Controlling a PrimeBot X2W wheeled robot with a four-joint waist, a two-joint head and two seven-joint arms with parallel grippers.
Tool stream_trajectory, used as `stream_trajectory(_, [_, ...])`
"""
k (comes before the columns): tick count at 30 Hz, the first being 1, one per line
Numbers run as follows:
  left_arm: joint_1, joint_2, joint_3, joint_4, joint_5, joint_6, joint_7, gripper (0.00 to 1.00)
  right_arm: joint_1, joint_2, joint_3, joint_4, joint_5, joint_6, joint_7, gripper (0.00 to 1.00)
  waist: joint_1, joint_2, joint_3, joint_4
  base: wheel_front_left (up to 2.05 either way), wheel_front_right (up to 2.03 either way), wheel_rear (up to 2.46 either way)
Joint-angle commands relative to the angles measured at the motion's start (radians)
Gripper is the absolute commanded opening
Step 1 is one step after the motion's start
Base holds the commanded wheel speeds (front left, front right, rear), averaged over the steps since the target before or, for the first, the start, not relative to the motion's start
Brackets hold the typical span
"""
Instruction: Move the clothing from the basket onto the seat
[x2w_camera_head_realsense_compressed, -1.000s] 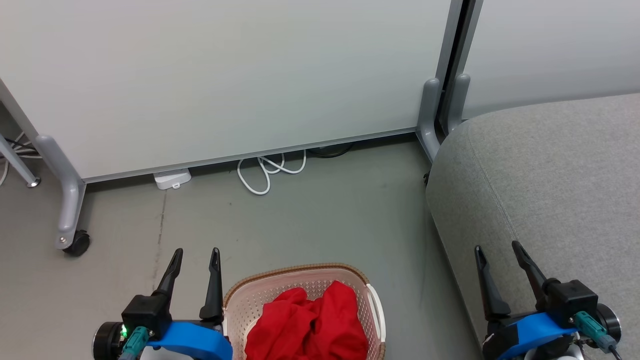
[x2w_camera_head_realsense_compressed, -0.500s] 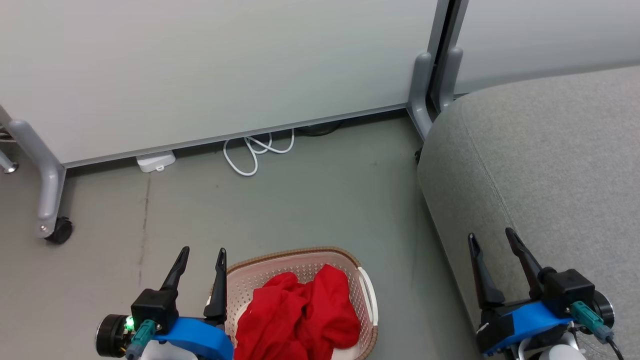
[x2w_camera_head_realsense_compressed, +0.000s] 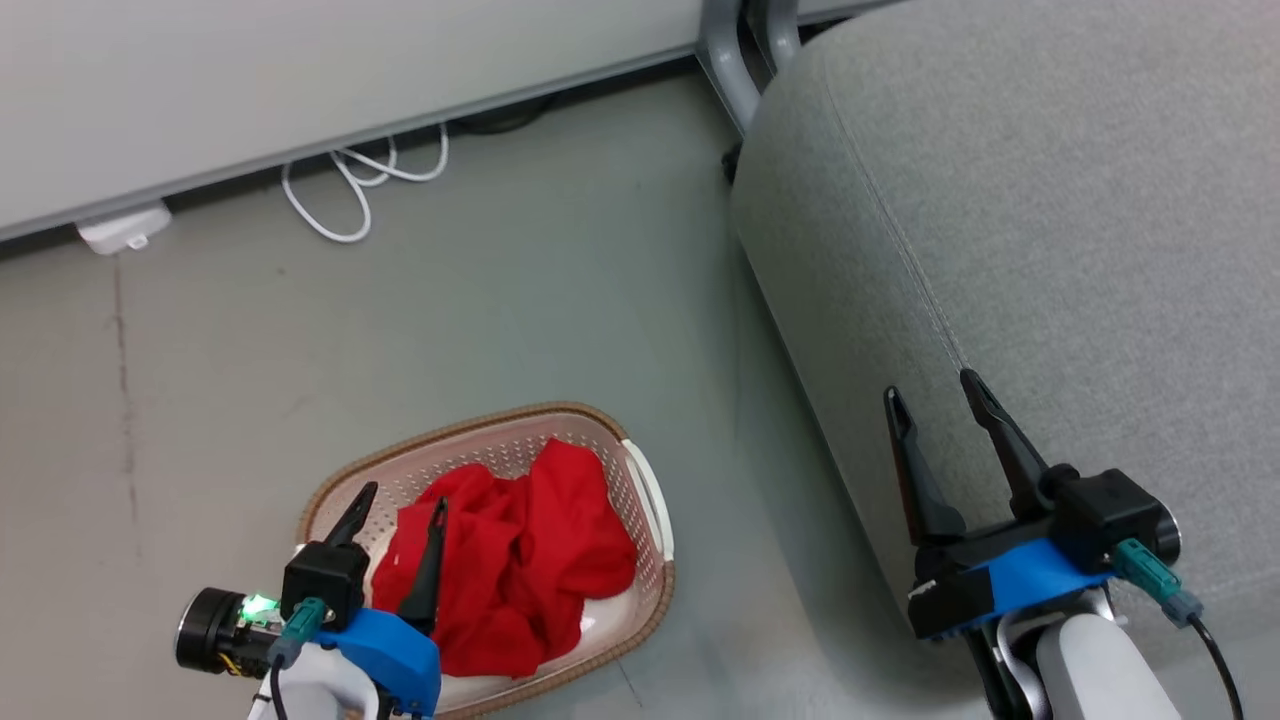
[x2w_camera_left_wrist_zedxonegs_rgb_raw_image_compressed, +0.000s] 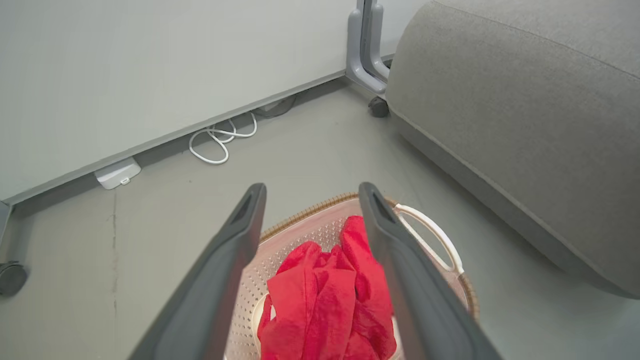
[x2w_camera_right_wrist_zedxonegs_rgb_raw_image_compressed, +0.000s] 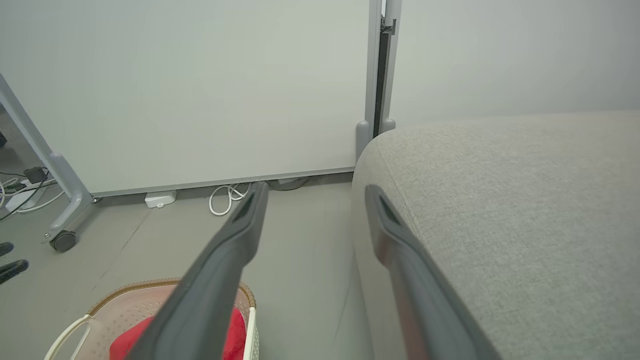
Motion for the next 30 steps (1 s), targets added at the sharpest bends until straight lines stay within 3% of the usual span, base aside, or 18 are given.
stream_trajectory(1, [-0.039, 0.018, -0.018, 0.033, 0.011, -0.006, 0.003, 1.0, -0.034, -0.002, 0.014, -0.008, 0.015, 0.0, -0.007, 1.0, -0.0001, 0.0, 0.091, -0.071, 0.0, 0.0, 0.0])
stream_trajectory(15, [-0.227, 0.115, -0.162, 0.297, 0.038, -0.006, 0.061, 1.0, -0.157, -0.001, 0.138, -0.052, 0.092, 0.0, -0.013, 1.0, -0.0001, 0.0, 0.304, -0.194, 0.0, 0.0, 0.0])
stream_trajectory(21, [-0.291, 0.16, -0.161, 0.382, 0.04, -0.002, 0.112, 1.0, -0.185, -0.001, 0.177, -0.074, 0.128, 0.0, -0.013, 1.0, -0.0001, 0.0, 0.381, -0.231, 0.0, 0.0, 0.0])
stream_trajectory(30, [-0.357, 0.195, -0.144, 0.451, 0.027, 0.047, 0.144, 1.0, -0.22, -0.001, 0.204, -0.102, 0.182, 0.0, -0.013, 1.0, -0.0001, 0.0, 0.472, -0.254, 0.0, 0.0, 0.0])
